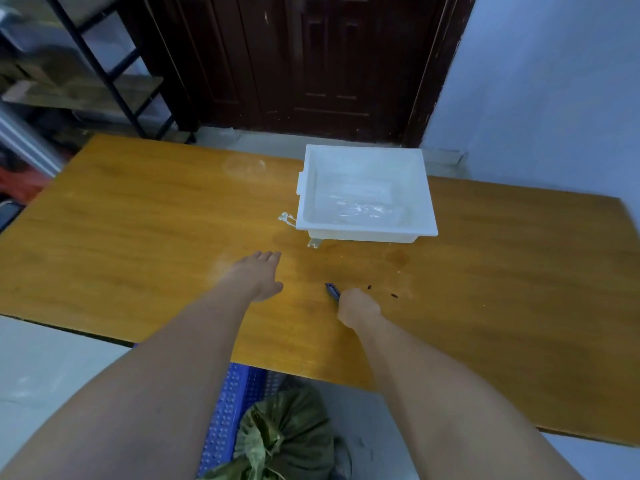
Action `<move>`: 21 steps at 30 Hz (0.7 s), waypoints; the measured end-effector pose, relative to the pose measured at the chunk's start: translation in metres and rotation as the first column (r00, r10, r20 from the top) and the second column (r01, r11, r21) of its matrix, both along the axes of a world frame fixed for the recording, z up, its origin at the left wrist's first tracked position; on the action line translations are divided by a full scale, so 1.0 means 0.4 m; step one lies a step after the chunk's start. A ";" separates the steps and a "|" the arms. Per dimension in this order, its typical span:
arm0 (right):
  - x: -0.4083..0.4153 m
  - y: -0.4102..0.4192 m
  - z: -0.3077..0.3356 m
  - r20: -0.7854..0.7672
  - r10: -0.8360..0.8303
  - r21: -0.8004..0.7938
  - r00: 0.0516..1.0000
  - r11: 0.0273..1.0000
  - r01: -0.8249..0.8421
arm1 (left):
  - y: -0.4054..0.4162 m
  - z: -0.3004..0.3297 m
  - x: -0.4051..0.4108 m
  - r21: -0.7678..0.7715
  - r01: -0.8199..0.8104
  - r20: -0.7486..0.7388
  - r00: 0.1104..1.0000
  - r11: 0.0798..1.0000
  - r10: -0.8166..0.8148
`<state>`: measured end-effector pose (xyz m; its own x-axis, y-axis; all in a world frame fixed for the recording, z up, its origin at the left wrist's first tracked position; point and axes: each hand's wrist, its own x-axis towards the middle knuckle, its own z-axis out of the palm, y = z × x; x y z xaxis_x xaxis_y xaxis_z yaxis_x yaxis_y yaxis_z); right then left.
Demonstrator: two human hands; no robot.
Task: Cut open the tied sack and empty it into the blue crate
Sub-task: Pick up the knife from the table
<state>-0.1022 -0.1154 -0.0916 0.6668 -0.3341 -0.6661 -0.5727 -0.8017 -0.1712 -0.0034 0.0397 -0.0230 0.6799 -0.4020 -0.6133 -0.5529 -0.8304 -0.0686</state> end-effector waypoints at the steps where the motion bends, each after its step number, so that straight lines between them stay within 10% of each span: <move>1: 0.001 -0.006 0.012 0.013 -0.018 0.003 1.000 1.000 0.018 | 0.002 0.013 -0.001 -0.006 0.012 0.018 1.000 1.000 -0.012; 11: -0.004 -0.007 0.303 0.277 -0.235 0.013 0.932 0.970 0.241 | 0.047 0.240 -0.043 -0.097 0.106 0.189 0.978 0.990 -0.086; 21: -0.128 0.153 0.523 0.350 -0.723 0.540 0.595 0.675 0.503 | 0.196 0.444 -0.127 -0.185 0.245 0.350 0.921 0.952 -0.169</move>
<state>-0.1532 -0.0544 0.1176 0.6464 -0.6108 -0.4573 -0.6369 -0.1019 -0.7642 -0.0543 0.1181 0.1544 0.7129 -0.6549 -0.2508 -0.6923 -0.7142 -0.1028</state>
